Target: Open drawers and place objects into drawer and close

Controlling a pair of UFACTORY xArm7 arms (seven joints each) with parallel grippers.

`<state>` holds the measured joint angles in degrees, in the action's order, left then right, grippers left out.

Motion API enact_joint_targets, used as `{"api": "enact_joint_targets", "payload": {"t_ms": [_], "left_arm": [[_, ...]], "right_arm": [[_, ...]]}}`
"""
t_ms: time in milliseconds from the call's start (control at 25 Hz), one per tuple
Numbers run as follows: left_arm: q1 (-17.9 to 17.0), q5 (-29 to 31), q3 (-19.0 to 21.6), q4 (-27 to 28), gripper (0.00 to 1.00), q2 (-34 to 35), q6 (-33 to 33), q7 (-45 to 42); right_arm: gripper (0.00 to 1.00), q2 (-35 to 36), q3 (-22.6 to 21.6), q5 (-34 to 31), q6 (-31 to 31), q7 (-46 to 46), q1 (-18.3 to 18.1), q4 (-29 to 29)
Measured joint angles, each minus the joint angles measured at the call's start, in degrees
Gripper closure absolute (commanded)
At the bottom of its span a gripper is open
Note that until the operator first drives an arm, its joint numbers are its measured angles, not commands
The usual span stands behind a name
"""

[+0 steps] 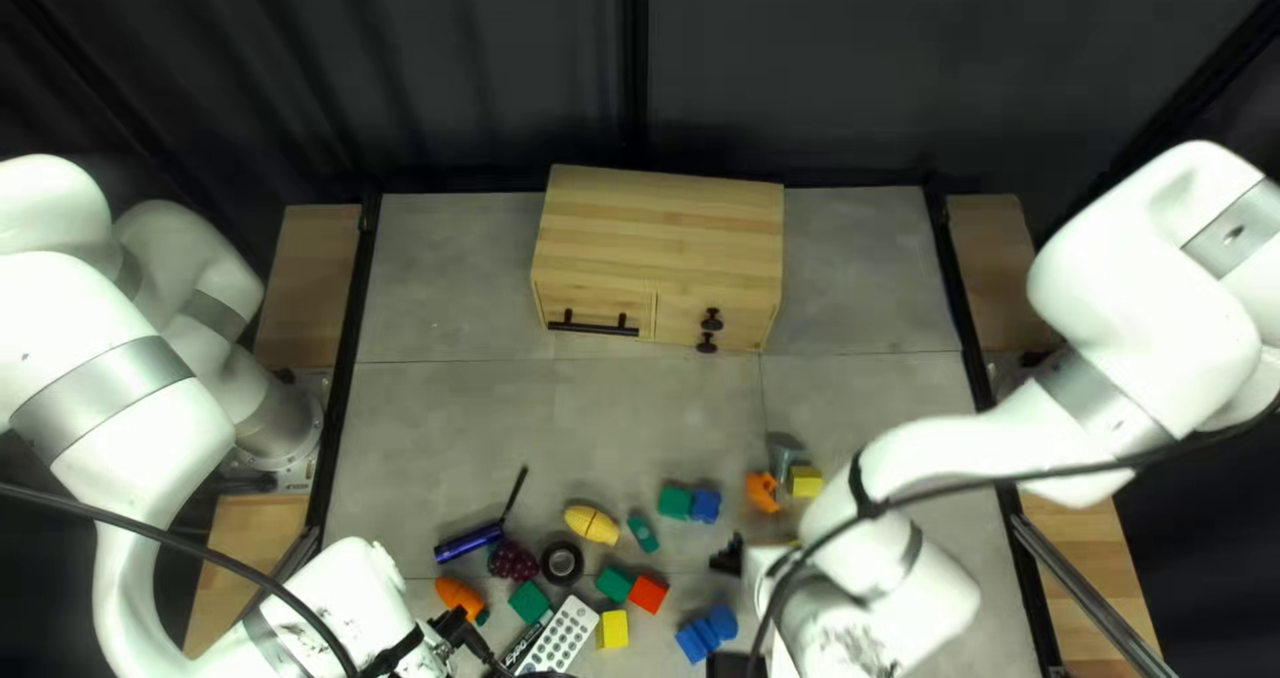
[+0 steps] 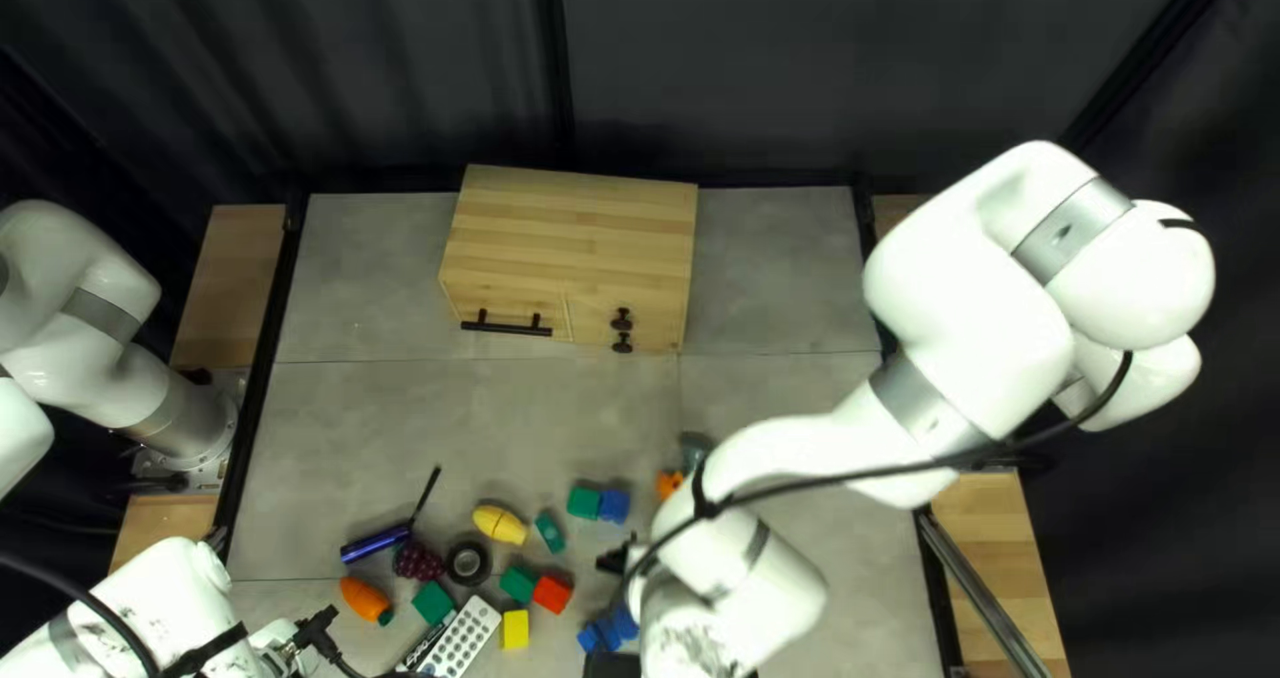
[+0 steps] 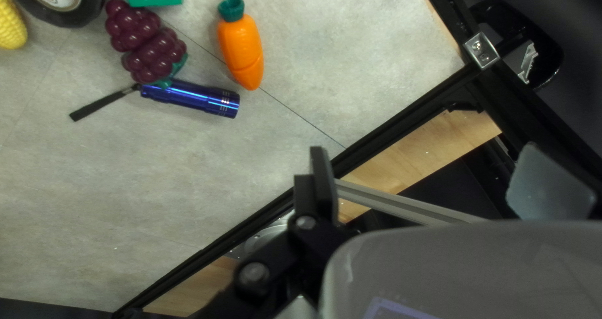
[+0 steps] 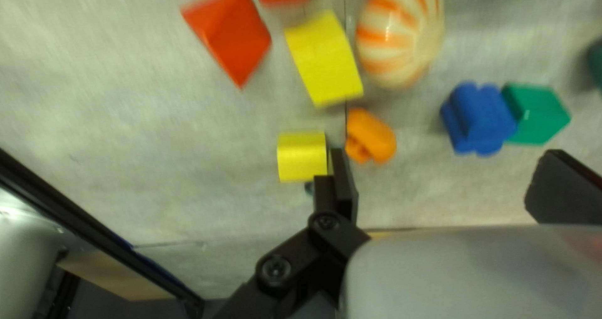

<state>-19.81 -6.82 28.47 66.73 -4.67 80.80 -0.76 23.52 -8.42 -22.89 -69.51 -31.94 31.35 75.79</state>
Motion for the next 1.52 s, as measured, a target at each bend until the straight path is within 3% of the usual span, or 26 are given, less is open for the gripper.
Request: {"api": "enact_joint_targets", "payload": {"t_ms": [120,280,600,800,1080,1520], "left_arm": [[0.0,0.0,0.0,0.0,0.0,0.0,0.0,0.0],[0.0,0.0,0.0,0.0,0.0,0.0,0.0,0.0],[0.0,0.0,0.0,0.0,0.0,0.0,0.0,0.0],[0.0,0.0,0.0,0.0,0.0,0.0,0.0,0.0],[0.0,0.0,0.0,0.0,0.0,0.0,0.0,0.0],[0.0,0.0,0.0,0.0,0.0,0.0,0.0,0.0]], "right_arm": [[0.0,2.9,-0.3,0.1,-0.3,1.2,1.0,3.4],[0.0,3.6,-0.2,1.0,0.8,3.0,1.0,3.4],[0.0,-4.0,2.1,4.6,3.4,9.4,-2.2,-4.8],[0.0,-7.3,3.9,1.6,2.9,6.2,-4.2,-8.5],[0.0,-7.5,7.7,-3.1,8.6,1.0,-8.9,-14.0],[0.0,-5.5,10.9,-6.7,11.9,-3.9,-12.6,-14.7]]}}
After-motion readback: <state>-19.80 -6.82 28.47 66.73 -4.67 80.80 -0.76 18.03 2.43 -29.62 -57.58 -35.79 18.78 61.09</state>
